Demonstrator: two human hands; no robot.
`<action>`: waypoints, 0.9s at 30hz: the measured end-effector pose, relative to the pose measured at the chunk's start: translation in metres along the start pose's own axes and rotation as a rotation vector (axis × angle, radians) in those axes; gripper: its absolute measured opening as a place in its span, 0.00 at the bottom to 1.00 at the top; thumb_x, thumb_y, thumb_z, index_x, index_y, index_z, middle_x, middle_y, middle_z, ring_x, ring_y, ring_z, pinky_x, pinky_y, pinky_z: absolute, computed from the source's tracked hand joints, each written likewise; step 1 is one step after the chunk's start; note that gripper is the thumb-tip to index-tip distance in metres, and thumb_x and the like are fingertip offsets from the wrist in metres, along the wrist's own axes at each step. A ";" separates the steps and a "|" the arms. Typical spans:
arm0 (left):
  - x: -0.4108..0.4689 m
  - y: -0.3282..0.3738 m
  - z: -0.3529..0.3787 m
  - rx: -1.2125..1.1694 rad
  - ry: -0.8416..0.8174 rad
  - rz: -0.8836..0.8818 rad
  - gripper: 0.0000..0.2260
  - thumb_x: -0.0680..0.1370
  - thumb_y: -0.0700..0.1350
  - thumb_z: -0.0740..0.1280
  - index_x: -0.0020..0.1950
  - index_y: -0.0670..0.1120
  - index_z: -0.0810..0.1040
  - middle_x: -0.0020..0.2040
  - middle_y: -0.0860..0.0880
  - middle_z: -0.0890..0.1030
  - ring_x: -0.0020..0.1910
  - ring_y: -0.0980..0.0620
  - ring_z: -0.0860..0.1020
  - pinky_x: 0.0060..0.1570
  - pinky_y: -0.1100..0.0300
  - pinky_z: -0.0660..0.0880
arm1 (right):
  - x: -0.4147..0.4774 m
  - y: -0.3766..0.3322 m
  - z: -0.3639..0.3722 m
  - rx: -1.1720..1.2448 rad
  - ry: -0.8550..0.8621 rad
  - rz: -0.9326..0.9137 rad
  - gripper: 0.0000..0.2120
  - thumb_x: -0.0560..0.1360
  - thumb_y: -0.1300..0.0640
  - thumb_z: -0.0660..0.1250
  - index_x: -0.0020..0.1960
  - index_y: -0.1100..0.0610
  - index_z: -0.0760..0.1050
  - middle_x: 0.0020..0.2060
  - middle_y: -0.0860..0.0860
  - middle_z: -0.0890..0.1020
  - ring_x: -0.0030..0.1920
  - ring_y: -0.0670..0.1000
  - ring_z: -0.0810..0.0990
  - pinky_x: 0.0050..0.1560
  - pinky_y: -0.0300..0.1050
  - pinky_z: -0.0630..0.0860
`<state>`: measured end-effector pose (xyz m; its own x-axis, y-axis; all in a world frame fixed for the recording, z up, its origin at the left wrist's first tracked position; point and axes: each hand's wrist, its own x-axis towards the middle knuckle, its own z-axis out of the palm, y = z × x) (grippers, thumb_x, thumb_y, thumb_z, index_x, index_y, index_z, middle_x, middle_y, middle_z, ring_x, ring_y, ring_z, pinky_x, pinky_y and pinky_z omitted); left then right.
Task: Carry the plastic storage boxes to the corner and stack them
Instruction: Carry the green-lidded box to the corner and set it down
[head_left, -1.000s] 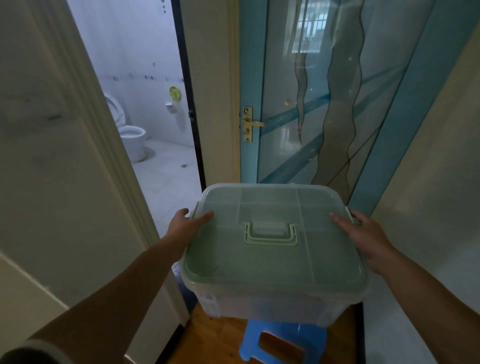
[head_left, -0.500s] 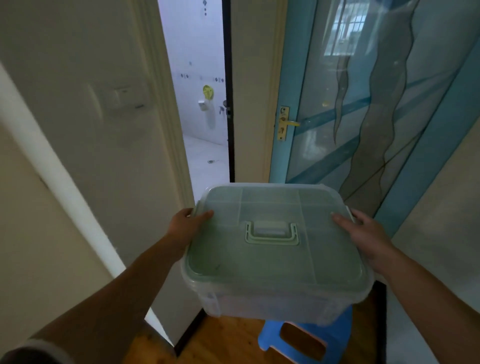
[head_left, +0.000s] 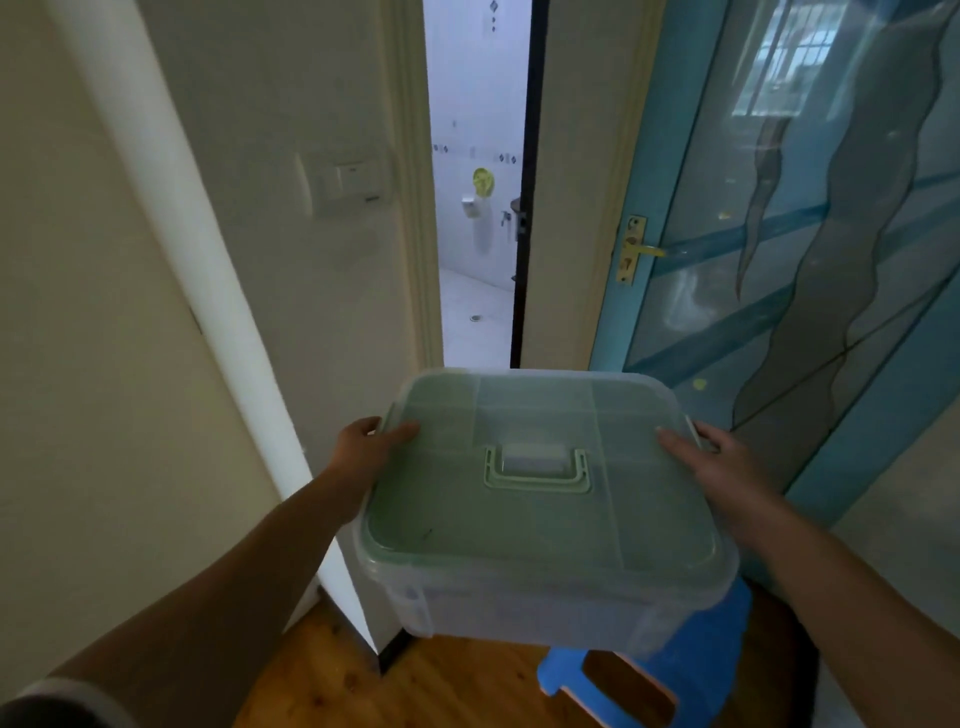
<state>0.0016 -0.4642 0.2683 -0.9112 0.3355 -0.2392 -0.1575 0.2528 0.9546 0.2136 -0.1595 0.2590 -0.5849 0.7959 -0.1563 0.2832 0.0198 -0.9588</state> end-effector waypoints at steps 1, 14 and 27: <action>-0.002 -0.002 -0.002 -0.001 0.007 -0.003 0.24 0.74 0.52 0.71 0.67 0.41 0.74 0.56 0.43 0.81 0.50 0.43 0.80 0.44 0.50 0.79 | 0.002 0.000 0.002 0.001 -0.013 0.003 0.32 0.68 0.42 0.75 0.68 0.50 0.72 0.50 0.48 0.78 0.46 0.50 0.80 0.36 0.43 0.76; -0.049 -0.027 -0.024 -0.091 0.276 -0.063 0.23 0.72 0.51 0.75 0.64 0.44 0.77 0.50 0.45 0.82 0.45 0.46 0.82 0.39 0.55 0.80 | 0.013 -0.008 0.028 -0.053 -0.165 -0.058 0.23 0.68 0.42 0.74 0.60 0.47 0.73 0.46 0.45 0.79 0.43 0.50 0.80 0.35 0.43 0.76; -0.112 -0.052 -0.081 -0.118 0.463 -0.097 0.14 0.78 0.47 0.67 0.61 0.44 0.78 0.49 0.47 0.81 0.45 0.47 0.80 0.42 0.53 0.77 | -0.009 -0.011 0.084 -0.080 -0.362 -0.083 0.27 0.70 0.42 0.73 0.65 0.49 0.73 0.54 0.51 0.79 0.46 0.52 0.80 0.44 0.49 0.78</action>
<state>0.0814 -0.5886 0.2597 -0.9596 -0.1302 -0.2494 -0.2676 0.1490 0.9519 0.1521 -0.2175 0.2515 -0.8347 0.5250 -0.1665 0.2740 0.1334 -0.9524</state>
